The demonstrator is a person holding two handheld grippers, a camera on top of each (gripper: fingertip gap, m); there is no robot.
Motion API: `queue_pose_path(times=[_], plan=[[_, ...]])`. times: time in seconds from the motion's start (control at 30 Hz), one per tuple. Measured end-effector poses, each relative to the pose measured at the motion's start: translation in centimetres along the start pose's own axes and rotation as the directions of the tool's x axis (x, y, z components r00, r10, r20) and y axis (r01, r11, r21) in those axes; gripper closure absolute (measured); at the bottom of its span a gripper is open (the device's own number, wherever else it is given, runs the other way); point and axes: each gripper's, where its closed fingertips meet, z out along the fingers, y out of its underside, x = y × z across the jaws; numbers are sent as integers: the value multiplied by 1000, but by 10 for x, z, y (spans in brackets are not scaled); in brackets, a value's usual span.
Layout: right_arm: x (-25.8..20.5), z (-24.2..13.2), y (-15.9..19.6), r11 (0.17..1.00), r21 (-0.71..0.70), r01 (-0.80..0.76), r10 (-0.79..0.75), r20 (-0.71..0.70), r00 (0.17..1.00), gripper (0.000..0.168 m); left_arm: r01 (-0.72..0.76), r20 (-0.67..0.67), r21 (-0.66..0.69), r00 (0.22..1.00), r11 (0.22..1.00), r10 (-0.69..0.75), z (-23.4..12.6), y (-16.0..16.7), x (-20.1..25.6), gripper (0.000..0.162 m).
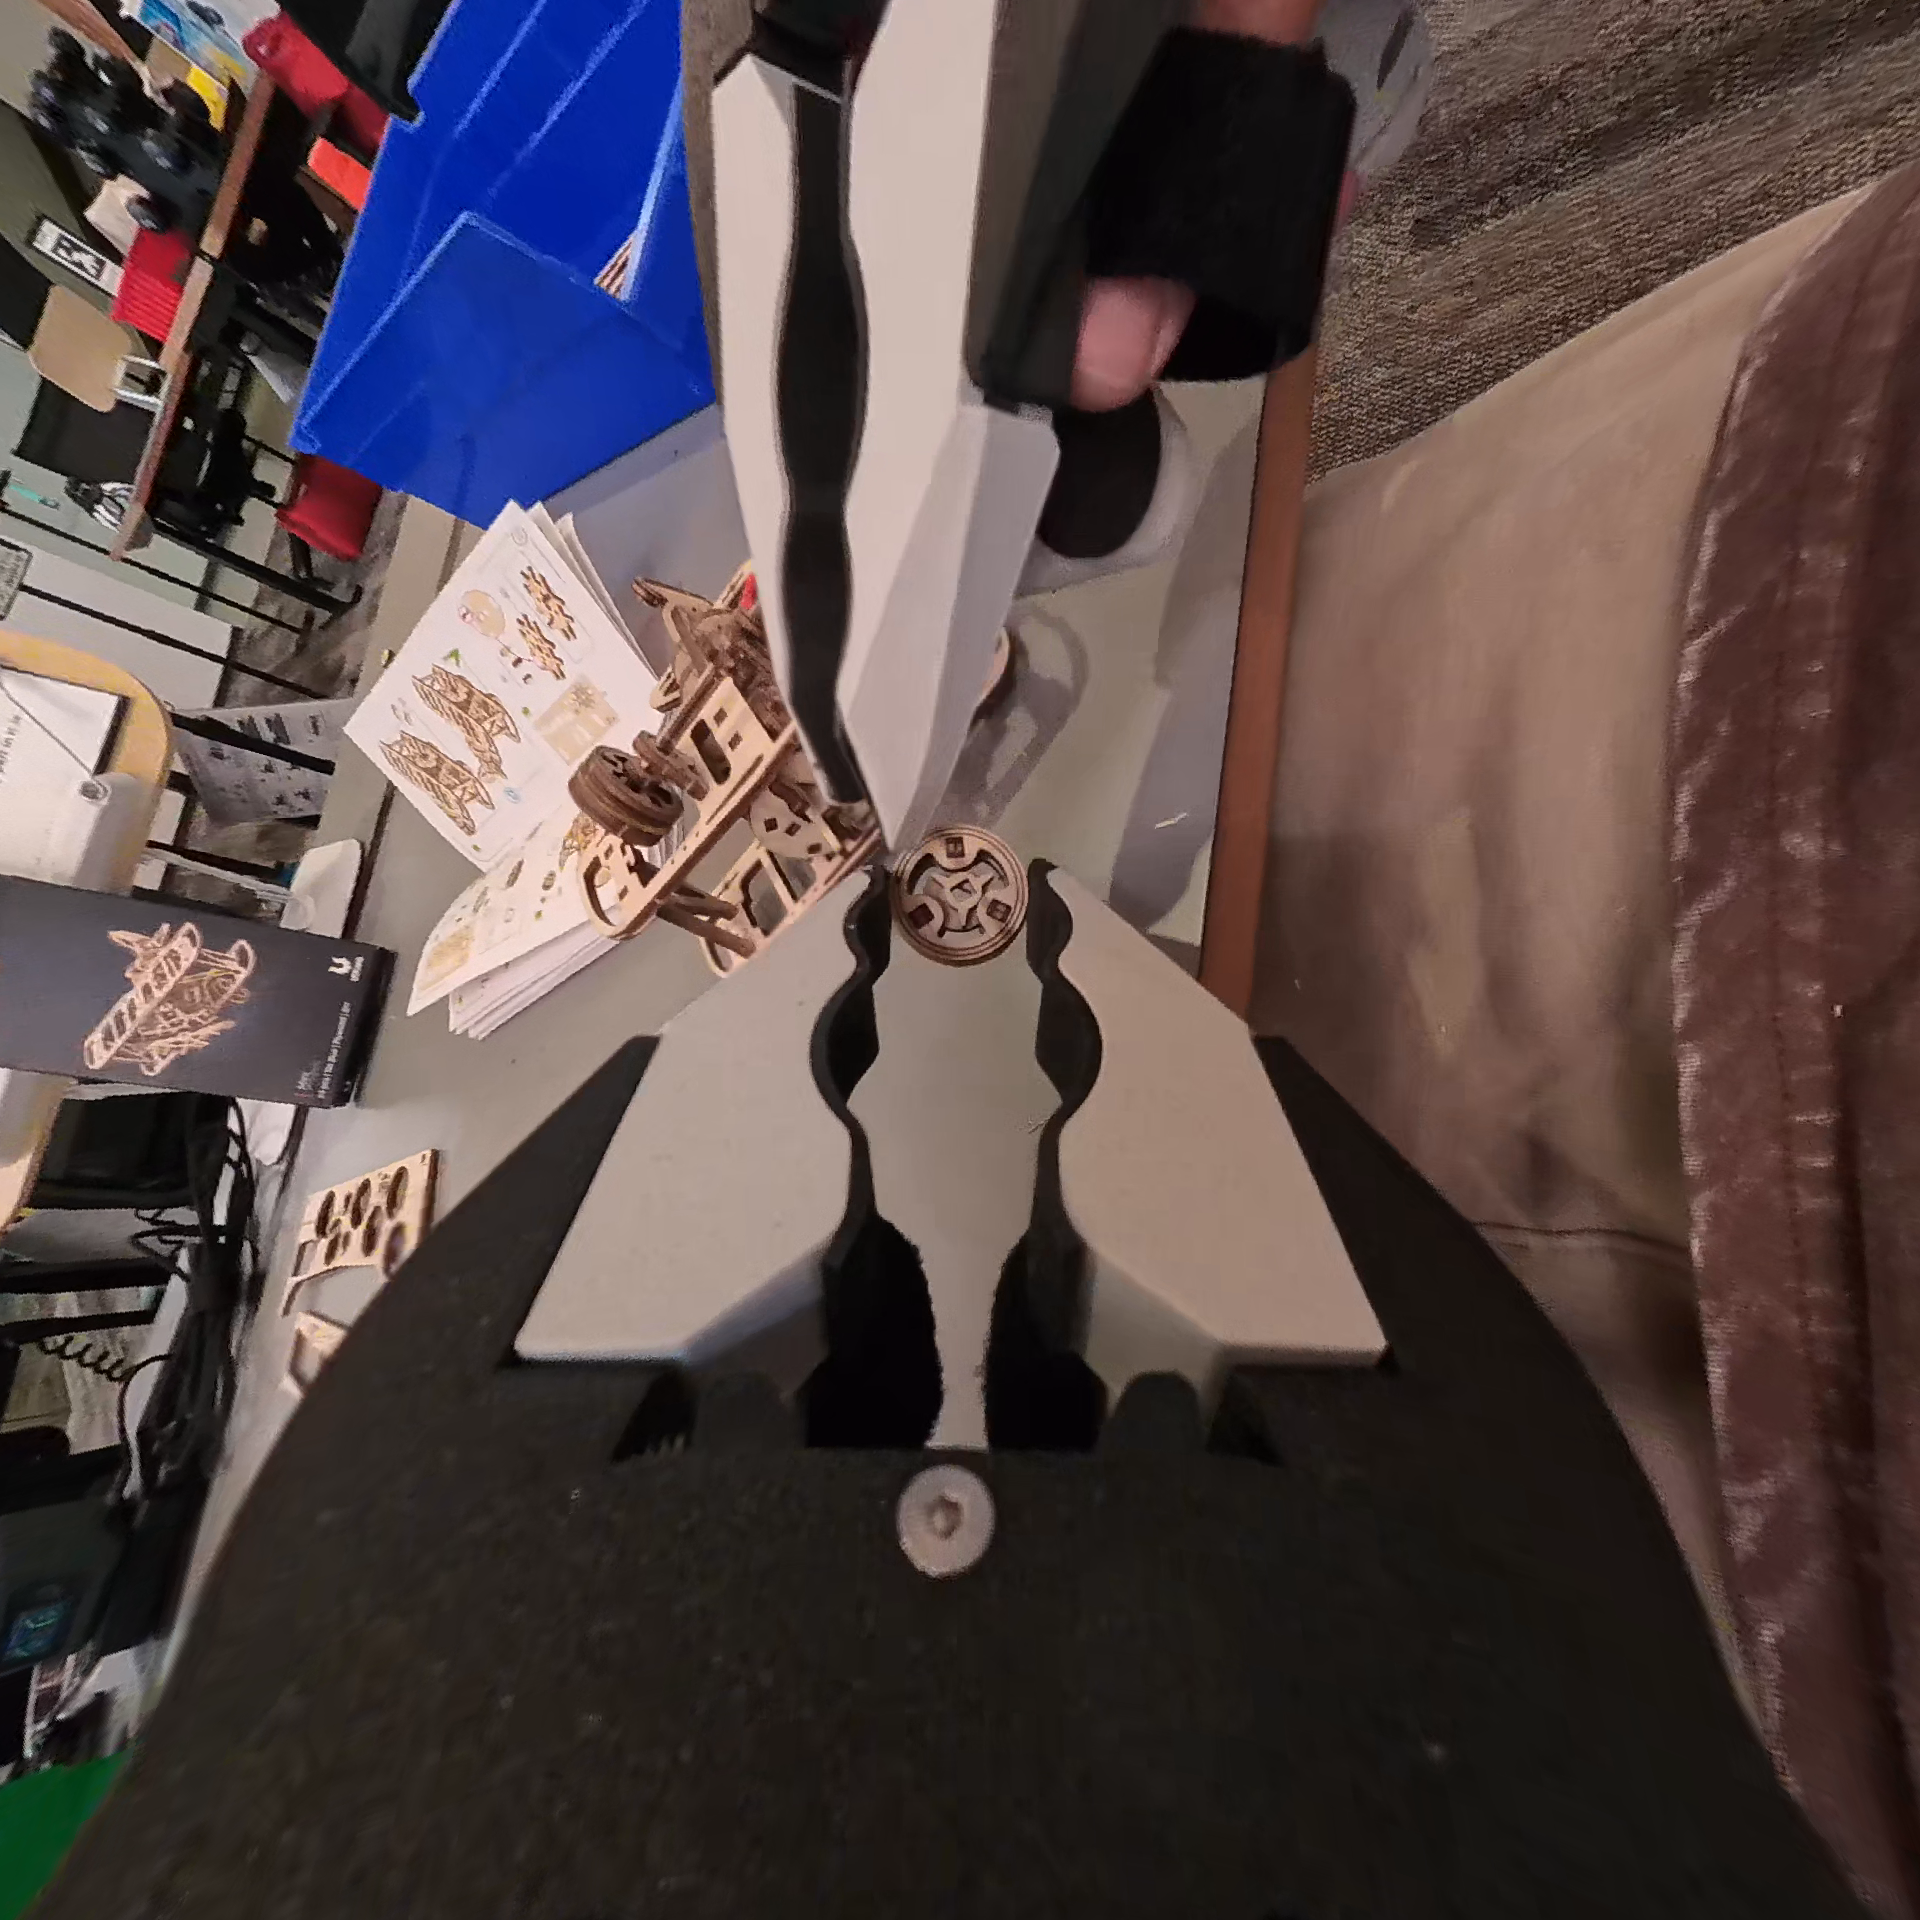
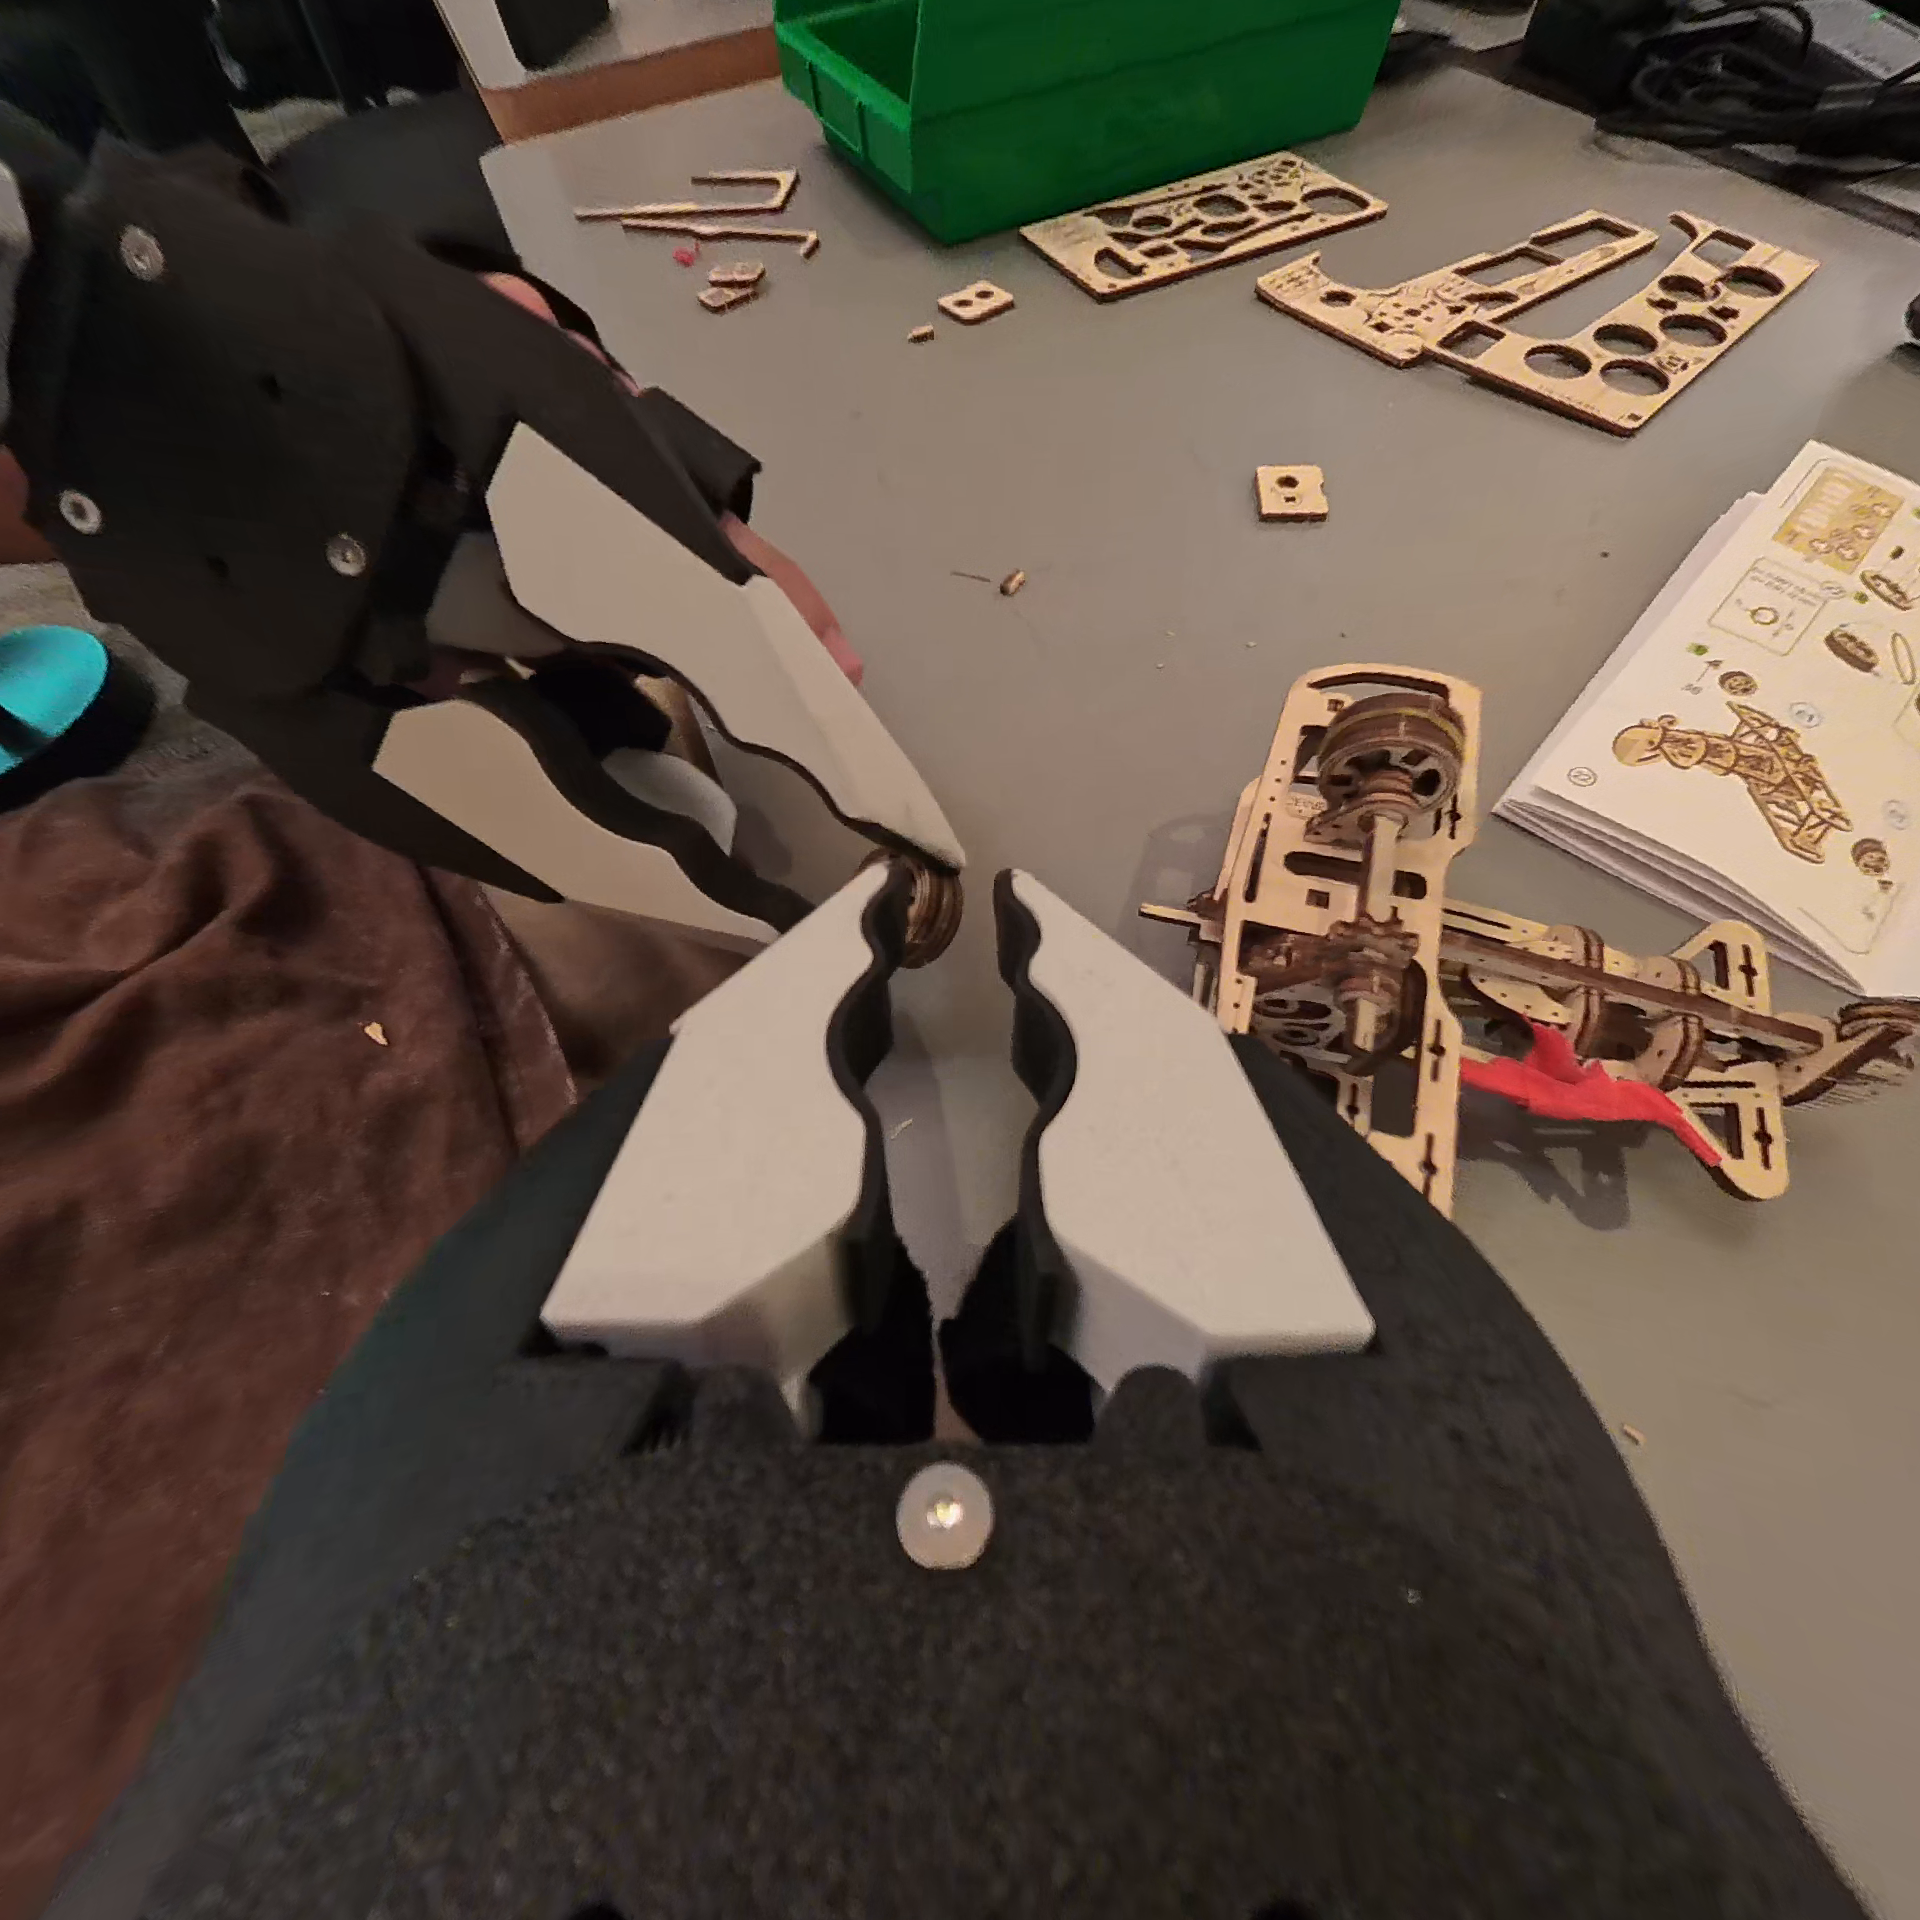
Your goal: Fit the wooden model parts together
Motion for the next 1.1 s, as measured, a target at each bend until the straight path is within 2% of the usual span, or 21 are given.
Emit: queue_pose_path(times=[0.27, 1.1], plan=[[-3, 5, 5, 999, -35, 20, -20, 0, 1000, 150, -55, 22, 12, 998, 998, 55, -1, -3, 1, 139], [-1, 7, 5, 995, -51, 83, -85, -42, 996, 149, -52, 29, 2, 998, 999, 52, 1, -1, 0, 140]])
